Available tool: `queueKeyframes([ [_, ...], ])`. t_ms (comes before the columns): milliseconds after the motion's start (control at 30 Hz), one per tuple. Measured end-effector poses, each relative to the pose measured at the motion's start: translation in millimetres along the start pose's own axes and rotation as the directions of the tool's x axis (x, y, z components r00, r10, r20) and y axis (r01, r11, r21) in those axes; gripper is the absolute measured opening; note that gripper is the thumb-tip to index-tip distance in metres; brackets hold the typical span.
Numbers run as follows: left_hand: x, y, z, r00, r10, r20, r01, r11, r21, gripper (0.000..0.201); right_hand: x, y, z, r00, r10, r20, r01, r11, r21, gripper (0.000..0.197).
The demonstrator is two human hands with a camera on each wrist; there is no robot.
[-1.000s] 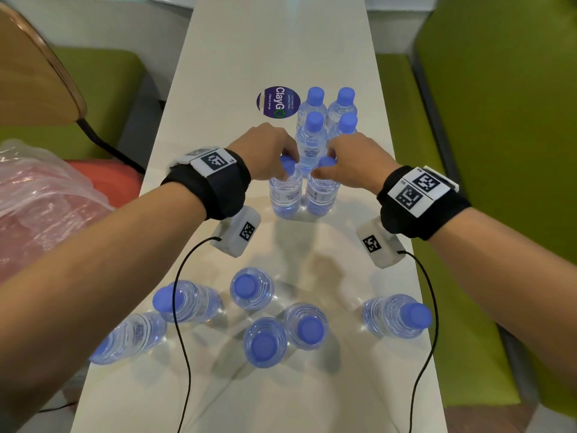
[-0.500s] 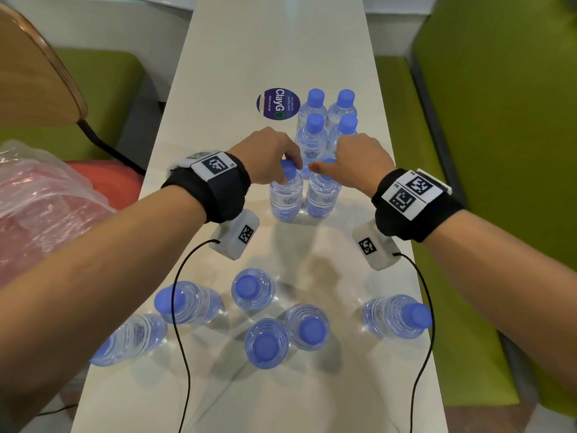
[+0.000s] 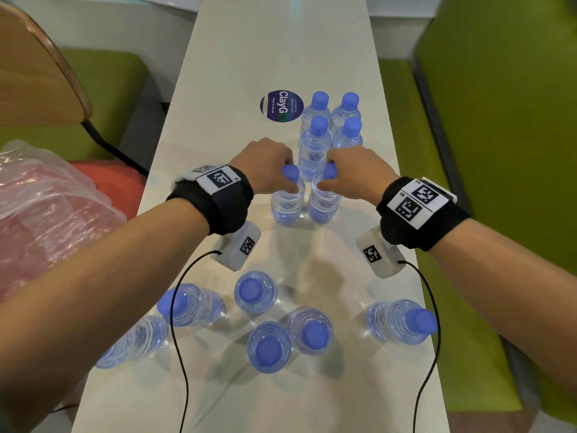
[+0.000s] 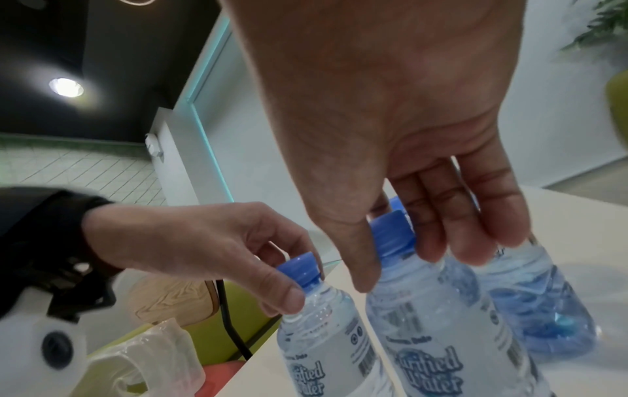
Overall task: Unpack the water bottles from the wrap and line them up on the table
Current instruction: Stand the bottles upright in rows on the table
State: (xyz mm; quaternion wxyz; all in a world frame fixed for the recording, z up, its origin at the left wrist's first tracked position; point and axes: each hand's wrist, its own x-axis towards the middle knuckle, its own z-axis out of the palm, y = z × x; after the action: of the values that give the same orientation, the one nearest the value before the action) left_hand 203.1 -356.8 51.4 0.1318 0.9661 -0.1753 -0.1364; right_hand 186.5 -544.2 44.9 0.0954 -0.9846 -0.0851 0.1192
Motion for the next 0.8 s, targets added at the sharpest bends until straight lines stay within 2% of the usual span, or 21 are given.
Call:
queueKeyframes([
  [200, -0.8, -8.8, -5.5, 0.997, -0.053, -0.049, 0.049, 0.996, -0.068, 0.027, 9.3, -14.9, -0.4, 0.999, -0.015, -0.033, 0.018, 0.997, 0.077, 0.032],
  [467, 16.0, -44.5, -33.2, 0.985, -0.128, -0.114, 0.116, 0.987, -0.109, 0.027, 55.4, -44.5, -11.8, 0.994, -0.033, -0.103, 0.046, 0.991, 0.127, 0.032],
  [600, 35.1, -62.4, -44.4, 0.977, -0.166, -0.13, 0.151, 0.981, -0.119, 0.028, 85.2, -53.3, -17.1, 0.995, -0.039, -0.097, 0.05, 0.993, 0.11, 0.033],
  [800, 64.3, -79.6, -53.1, 0.966, -0.201, -0.162, 0.176, 0.972, -0.158, 0.028, 124.4, -56.5, -24.3, 0.993, 0.001, -0.114, 0.009, 0.996, 0.087, 0.032],
])
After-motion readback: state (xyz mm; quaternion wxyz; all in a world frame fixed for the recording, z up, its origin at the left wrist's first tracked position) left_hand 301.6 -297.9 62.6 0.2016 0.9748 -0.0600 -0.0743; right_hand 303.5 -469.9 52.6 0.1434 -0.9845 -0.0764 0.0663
